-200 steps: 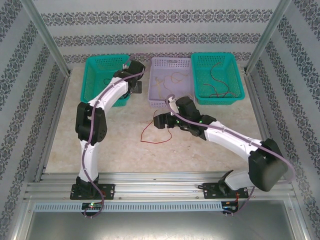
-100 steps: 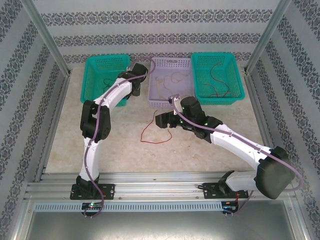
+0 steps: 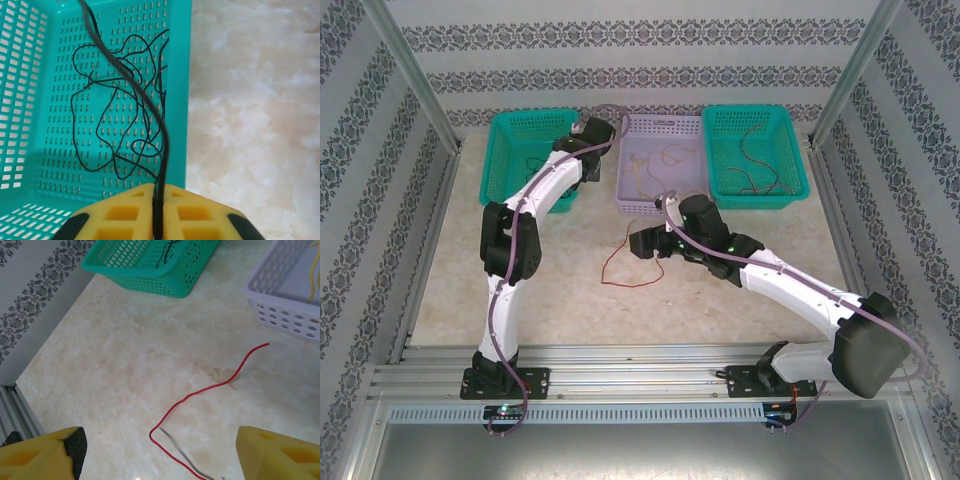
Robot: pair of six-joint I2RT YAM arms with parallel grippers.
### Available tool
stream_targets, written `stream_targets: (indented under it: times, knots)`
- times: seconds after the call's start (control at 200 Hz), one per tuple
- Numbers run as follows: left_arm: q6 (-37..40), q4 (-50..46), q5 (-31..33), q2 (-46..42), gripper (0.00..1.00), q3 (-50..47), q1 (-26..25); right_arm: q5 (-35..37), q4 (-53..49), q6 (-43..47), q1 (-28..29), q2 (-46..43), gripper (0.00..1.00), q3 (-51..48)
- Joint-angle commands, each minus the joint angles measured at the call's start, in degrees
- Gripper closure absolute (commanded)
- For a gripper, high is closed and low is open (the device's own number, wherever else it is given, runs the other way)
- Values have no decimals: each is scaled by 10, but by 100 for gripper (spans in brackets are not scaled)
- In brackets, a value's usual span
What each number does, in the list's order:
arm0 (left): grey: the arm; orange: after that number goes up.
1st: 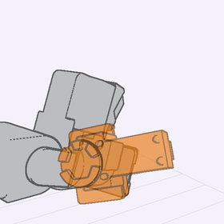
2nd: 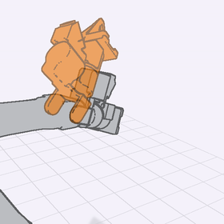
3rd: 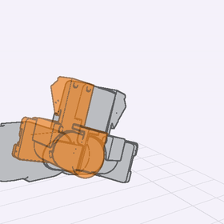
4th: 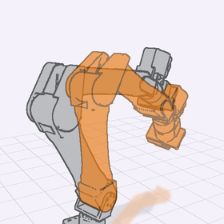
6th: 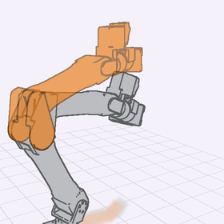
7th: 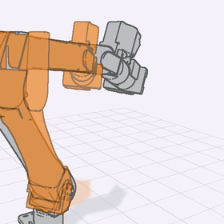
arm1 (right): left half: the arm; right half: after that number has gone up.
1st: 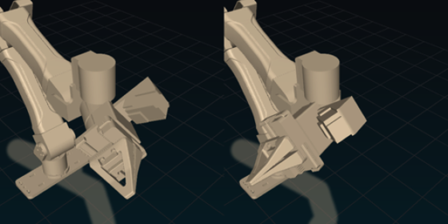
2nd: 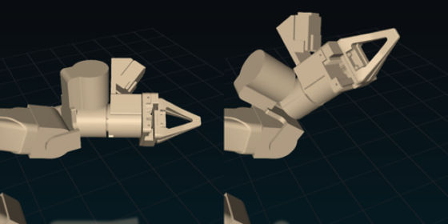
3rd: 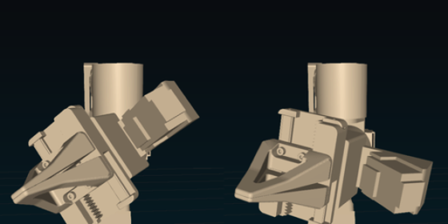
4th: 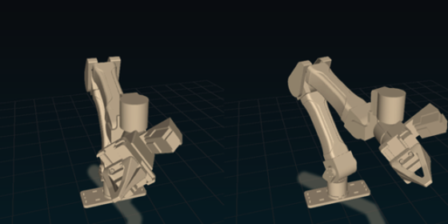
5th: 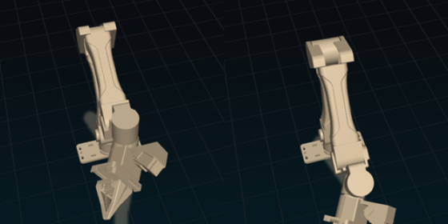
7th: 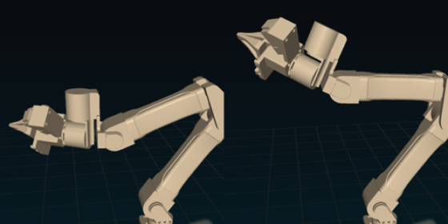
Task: Untangle the cables
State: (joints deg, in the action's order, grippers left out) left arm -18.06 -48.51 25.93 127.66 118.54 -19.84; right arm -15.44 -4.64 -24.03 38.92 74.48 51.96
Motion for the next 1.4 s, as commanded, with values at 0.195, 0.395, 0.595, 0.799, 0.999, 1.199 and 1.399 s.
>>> stream_targets:
  times: [0.195,0.395,0.595,0.799,0.999,1.199,1.399]
  knots:
    - [-36,2,-22,-75,100,-50,58,4,-11,8,13,-9,22,13]
    - [-69,48,-126,-114,91,-139,144,1,-10,9,30,16,22,22]
    - [-61,72,-170,-100,79,-160,163,3,-2,3,48,42,22,31]
    - [-57,69,-199,-123,34,-143,165,7,-14,1,63,68,22,37]
    - [-71,112,-254,-219,0,-178,163,23,-17,-5,63,82,21,40]
    - [-55,70,-260,-198,0,-125,165,19,-17,-15,63,92,22,48]
    - [-79,83,-276,-263,0,-151,163,23,-25,-15,63,100,21,48]
